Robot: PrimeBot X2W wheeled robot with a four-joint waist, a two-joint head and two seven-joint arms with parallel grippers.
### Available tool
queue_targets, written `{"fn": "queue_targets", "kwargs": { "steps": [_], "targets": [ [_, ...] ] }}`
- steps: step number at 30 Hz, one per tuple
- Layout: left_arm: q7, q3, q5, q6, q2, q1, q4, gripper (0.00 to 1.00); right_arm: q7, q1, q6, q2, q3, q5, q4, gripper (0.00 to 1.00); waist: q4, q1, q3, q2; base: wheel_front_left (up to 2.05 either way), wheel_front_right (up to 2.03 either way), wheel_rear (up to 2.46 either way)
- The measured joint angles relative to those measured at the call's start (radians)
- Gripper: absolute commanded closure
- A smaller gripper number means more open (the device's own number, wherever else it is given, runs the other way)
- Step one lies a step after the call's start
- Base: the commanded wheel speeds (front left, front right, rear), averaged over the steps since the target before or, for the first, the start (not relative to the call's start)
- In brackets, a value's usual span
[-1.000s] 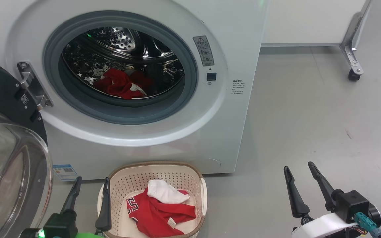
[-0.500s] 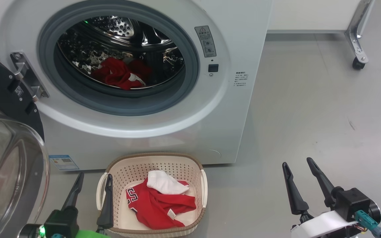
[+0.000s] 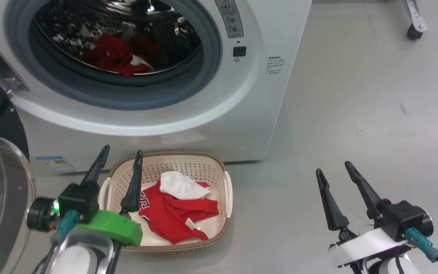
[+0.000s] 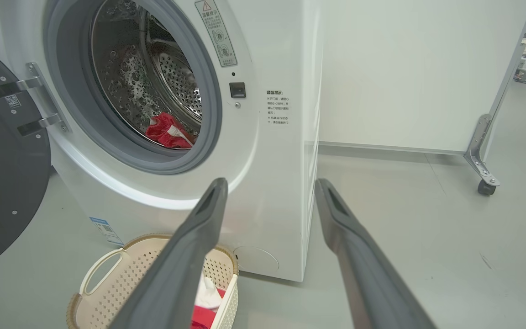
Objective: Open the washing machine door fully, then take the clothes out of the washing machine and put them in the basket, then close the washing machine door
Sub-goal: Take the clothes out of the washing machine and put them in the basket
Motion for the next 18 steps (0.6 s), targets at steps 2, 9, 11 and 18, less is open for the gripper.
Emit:
{"fn": "queue_targets", "kwargs": {
  "steps": [2,9,11,18],
  "targets": [
    [0.017,-0.006,0.000,-0.005,0.002,-0.044,0.016,0.00,0.000,-0.015,0.000,0.001,0.007,0.000,-0.007,0.00,-0.007,0.0000,0.024,0.0000,0.00,0.00,0.00],
    [0.100,0.007,0.002,-0.020,0.018,-0.228,0.099,0.00,0.000,-0.059,0.017,0.011,0.051,0.010,-0.019,0.00,-0.034,0.0000,0.113,0.0000,0.00,0.00,0.00],
    [0.129,0.019,0.003,-0.020,0.028,-0.273,0.129,0.00,0.000,-0.073,0.025,0.015,0.065,0.010,-0.020,0.00,-0.043,0.0000,0.139,0.0000,0.00,0.00,0.00],
    [0.225,0.053,0.027,-0.020,0.092,-0.448,0.207,0.00,-0.005,-0.123,0.032,0.022,0.085,0.029,-0.020,0.00,-0.083,0.0001,0.226,0.0000,0.00,0.00,0.00]
  ]
}}
